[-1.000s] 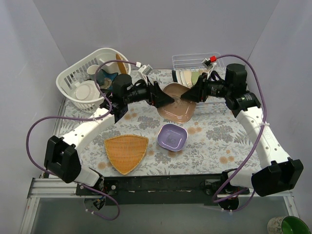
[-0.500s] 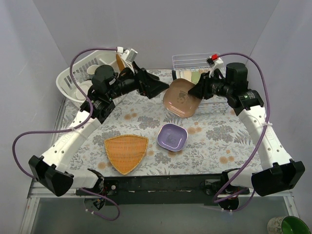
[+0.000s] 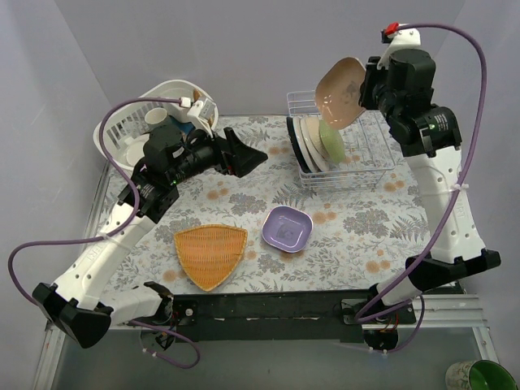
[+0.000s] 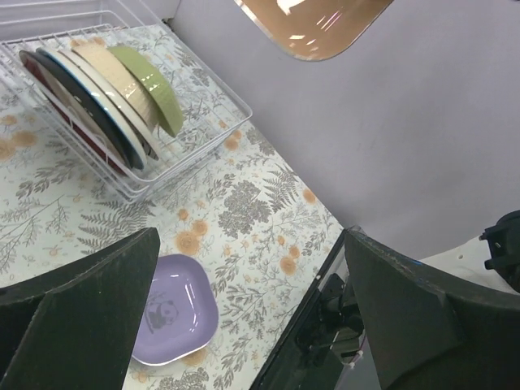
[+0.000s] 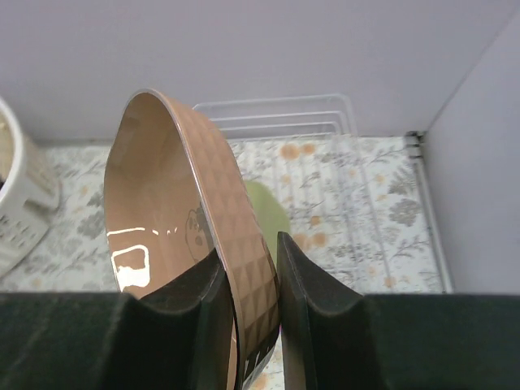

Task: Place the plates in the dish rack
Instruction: Insert the plate into the dish rack.

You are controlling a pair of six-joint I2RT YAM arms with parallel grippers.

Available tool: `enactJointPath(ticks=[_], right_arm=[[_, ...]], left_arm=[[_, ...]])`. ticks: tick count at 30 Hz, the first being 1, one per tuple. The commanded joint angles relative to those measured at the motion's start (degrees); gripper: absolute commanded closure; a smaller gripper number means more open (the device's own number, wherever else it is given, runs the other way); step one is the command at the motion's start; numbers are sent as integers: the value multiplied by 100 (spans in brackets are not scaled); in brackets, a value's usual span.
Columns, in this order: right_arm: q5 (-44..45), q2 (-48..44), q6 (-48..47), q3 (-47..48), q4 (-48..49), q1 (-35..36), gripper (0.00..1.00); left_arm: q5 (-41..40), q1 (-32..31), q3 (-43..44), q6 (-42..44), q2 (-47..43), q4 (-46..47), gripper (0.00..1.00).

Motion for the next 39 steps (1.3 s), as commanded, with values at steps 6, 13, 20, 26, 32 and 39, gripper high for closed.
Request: enactJointPath(ticks=[6, 13, 20, 26, 32, 39], right_arm=[[4650, 220, -1664, -113, 795, 1172, 99], [5935, 141, -3428, -1563, 2991, 1358, 99], [6148, 149, -5631, -3235, 6651, 1411, 99], [5691, 562, -5245, -3130, 6484, 1385, 99], [5313, 1142, -5008, -2893, 6212, 1253, 99], [4961, 1441, -4498, -3015, 5807, 1007, 99]], left_arm=[[-336, -3, -133, 200, -276, -424, 2], [-310, -3, -414, 183, -373, -354, 2], [-257, -3, -617, 113, -303, -362, 2], [-239, -3, -766, 77, -277, -292, 2], [-274, 6, -722, 113, -110, -318, 2], [-275, 6, -608, 183, 75, -441, 2]])
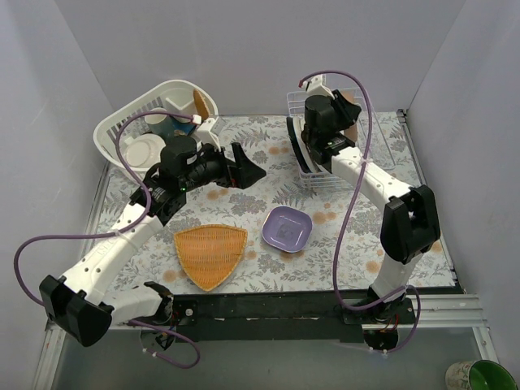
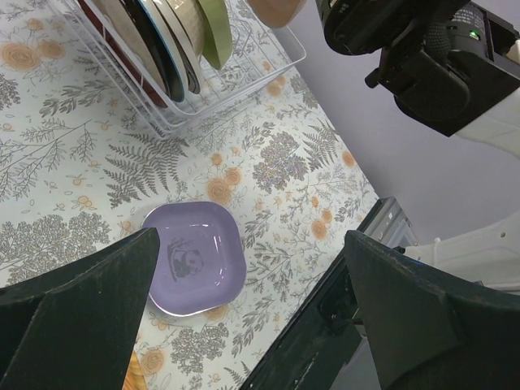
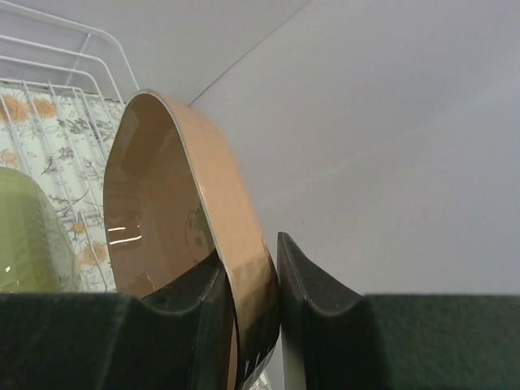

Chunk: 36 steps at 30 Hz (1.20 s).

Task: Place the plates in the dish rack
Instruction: Insert the plate into the dish rack.

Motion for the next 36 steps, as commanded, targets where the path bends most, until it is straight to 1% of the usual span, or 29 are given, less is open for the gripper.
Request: enactJointPath(ticks=[1, 8, 14, 36], right_arm=[[-213, -49, 368, 102, 111, -163, 99], [-450, -14, 394, -144, 111, -277, 99], [-714, 188, 447, -162, -126, -312, 99], [-995, 496, 640, -180, -750, -321, 99]], left_arm=[[-4, 6, 159, 93, 73, -85, 2], [14, 6, 98, 14, 108, -32, 2], [-47, 6, 27, 14, -32, -67, 2], [-118, 6, -192, -74, -331, -103, 2]])
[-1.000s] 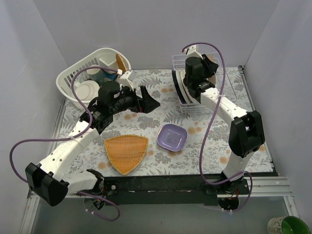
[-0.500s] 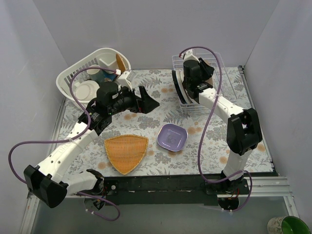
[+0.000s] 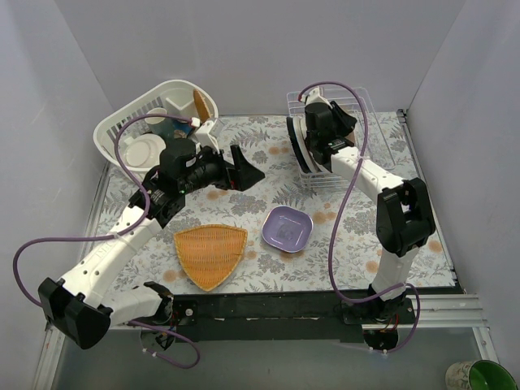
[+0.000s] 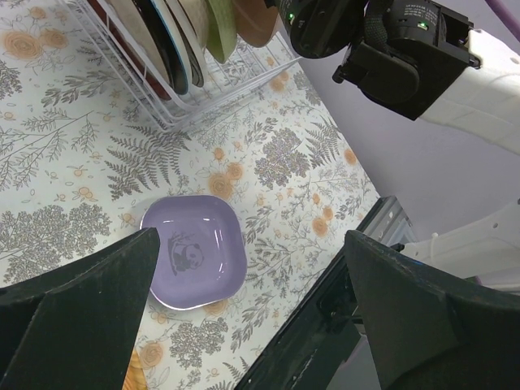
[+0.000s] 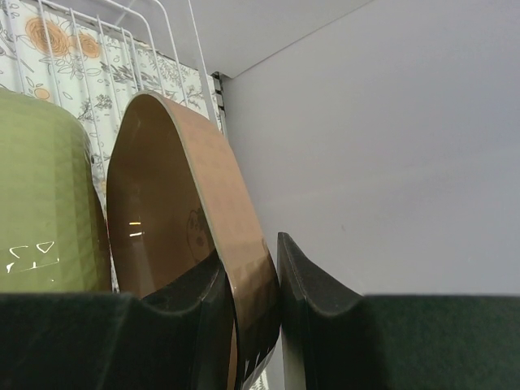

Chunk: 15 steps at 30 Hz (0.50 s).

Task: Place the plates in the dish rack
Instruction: Insert the plate into the dish rack.

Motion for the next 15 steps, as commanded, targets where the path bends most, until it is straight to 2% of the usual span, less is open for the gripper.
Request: enactJointPath(ticks=[1, 6, 15], right_arm=[[-90, 76, 210, 52, -35, 16, 99], [-125, 366, 421, 289, -387, 7, 99], [-213, 595, 579, 272, -431, 7, 99]], left_arm=[[-63, 6, -98, -19, -307, -59, 2], [-98, 6, -142, -28, -378, -59, 2], [-142, 6, -186, -19, -404, -94, 2]])
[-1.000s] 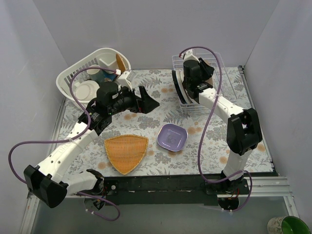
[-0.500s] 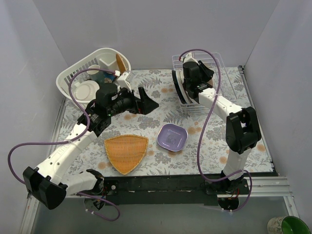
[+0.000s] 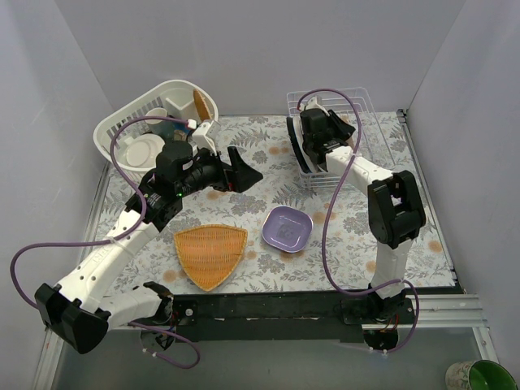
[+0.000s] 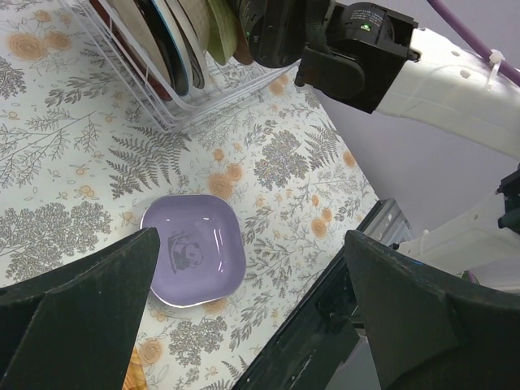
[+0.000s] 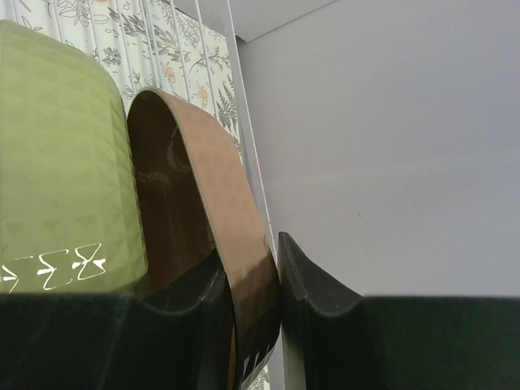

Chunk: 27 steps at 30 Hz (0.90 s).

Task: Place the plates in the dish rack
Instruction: Insert the plate into the dish rack.

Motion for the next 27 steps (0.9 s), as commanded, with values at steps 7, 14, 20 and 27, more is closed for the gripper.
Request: enactJointPath(ticks=[7, 14, 20, 27], right_arm=[[-395, 148, 496, 274, -114, 68, 70], [-632, 69, 883, 397, -510, 24, 37], [-738, -54, 1024, 450, -598, 7, 30], [-843, -274, 1120, 564, -695, 6, 30]], left_arm=[[-96, 6, -116, 11, -238, -64, 2], [-70, 15, -108, -33, -264, 7, 2], [-26, 6, -116, -59, -247, 60, 2], [0, 6, -152, -94, -282, 121, 2]])
